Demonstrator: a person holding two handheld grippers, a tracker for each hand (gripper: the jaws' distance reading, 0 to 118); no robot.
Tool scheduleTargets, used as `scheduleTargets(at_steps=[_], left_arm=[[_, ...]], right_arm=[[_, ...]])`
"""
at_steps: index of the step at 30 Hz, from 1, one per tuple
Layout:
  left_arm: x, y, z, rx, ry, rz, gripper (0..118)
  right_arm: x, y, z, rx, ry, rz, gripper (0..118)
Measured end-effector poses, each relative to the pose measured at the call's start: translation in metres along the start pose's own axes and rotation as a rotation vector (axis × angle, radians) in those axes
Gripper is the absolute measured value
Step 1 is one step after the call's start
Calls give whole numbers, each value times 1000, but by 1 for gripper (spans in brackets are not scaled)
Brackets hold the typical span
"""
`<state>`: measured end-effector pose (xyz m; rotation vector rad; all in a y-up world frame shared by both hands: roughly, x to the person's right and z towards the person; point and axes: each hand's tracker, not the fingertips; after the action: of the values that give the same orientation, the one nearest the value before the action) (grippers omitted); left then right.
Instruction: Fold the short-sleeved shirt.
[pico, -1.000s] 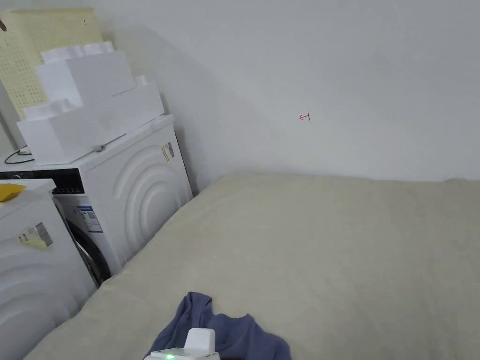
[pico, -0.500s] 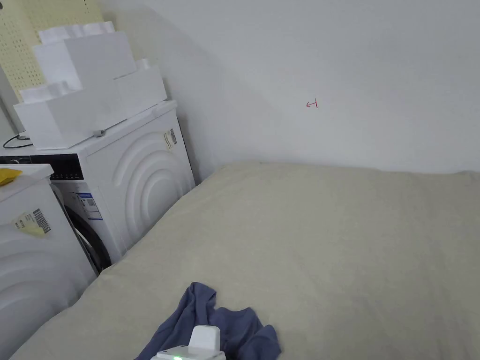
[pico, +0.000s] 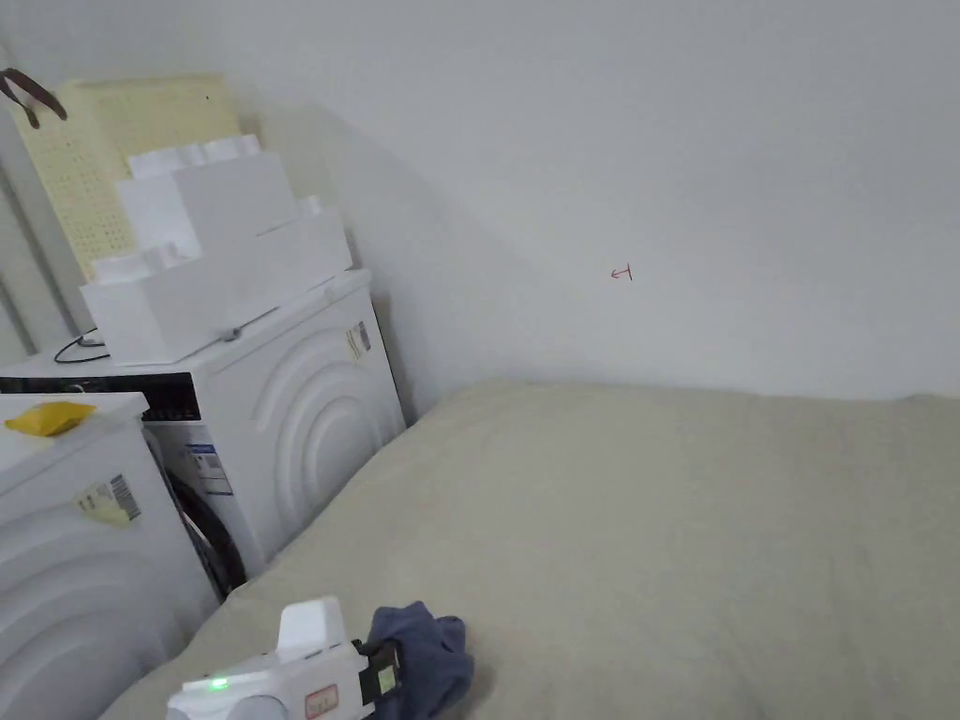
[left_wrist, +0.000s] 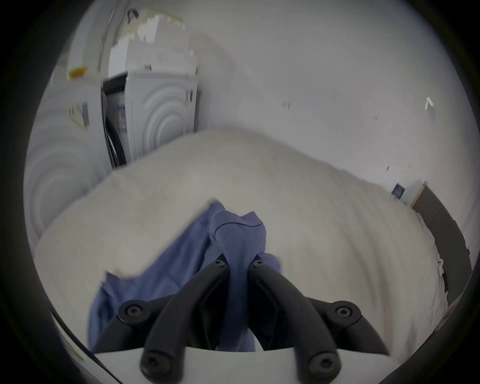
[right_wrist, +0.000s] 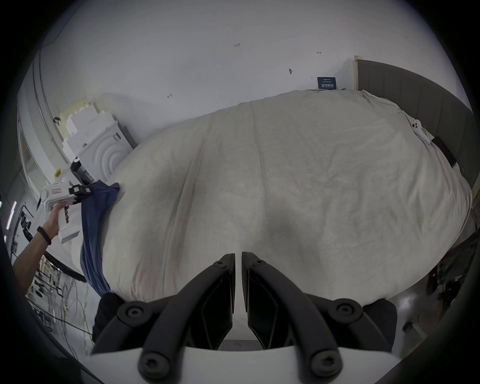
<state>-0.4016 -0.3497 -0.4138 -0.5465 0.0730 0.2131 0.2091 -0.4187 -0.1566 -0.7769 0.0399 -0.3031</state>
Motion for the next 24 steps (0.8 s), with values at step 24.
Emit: scheduleTargets(at_steps=[24], left_arm=[[474,-115,-21,-157,-757,-589,8]], right_arm=[[107,-47,80,145,-157,-284,6]])
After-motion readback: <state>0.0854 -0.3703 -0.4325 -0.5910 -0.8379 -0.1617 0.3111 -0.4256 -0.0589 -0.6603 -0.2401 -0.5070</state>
